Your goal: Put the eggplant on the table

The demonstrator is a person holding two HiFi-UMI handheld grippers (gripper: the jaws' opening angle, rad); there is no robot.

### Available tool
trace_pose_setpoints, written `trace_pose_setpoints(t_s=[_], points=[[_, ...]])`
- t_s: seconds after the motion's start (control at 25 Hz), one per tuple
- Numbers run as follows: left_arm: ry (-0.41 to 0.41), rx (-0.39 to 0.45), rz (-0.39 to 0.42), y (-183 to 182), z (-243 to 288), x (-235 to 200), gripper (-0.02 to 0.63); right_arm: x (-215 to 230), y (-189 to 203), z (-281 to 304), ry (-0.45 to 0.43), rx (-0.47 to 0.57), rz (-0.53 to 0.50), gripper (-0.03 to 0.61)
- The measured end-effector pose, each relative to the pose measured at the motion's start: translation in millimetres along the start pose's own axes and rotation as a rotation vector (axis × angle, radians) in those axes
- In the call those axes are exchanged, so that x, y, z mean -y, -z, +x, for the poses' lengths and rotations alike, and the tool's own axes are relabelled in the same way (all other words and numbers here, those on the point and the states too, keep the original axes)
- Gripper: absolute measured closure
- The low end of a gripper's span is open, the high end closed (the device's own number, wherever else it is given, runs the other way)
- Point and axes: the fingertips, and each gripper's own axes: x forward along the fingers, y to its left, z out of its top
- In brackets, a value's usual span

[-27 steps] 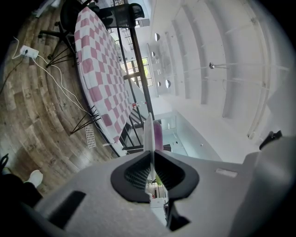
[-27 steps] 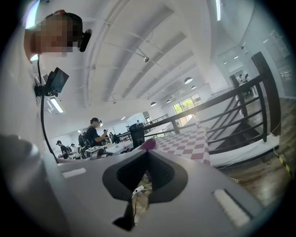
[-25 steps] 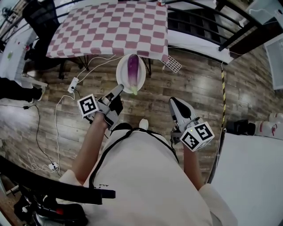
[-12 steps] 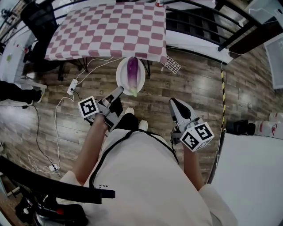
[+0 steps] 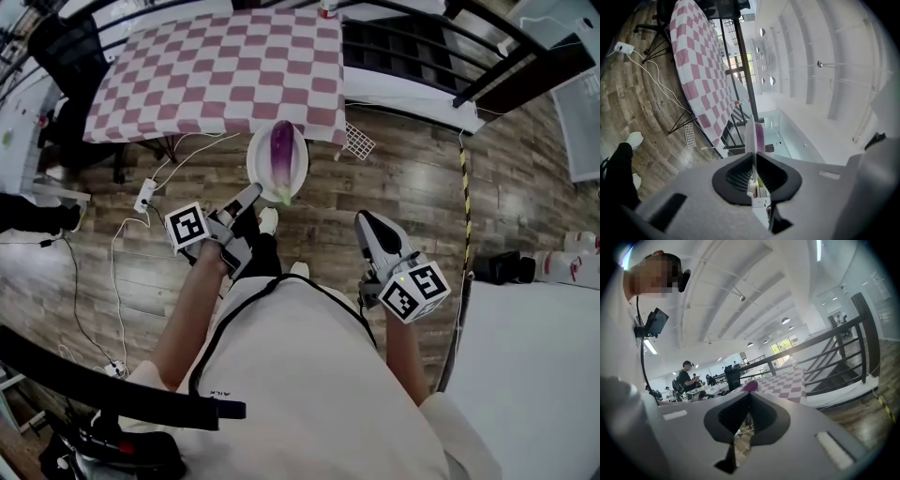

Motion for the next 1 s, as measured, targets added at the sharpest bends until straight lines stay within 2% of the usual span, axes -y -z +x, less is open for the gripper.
trace_pose_setpoints(t_s=[0.48, 1.0], points=[[0.012, -0.047, -0.01, -60.3, 42.5, -4.2, 0.581, 18.6, -23.0, 60.6, 0.028, 0.003, 0.008, 0.571], [0.016, -0.089, -0.032, -142.2, 76.3, -20.8, 0.581, 36.3, -54.0, 139.9, 0.083, 0.003, 0.005, 0.571]])
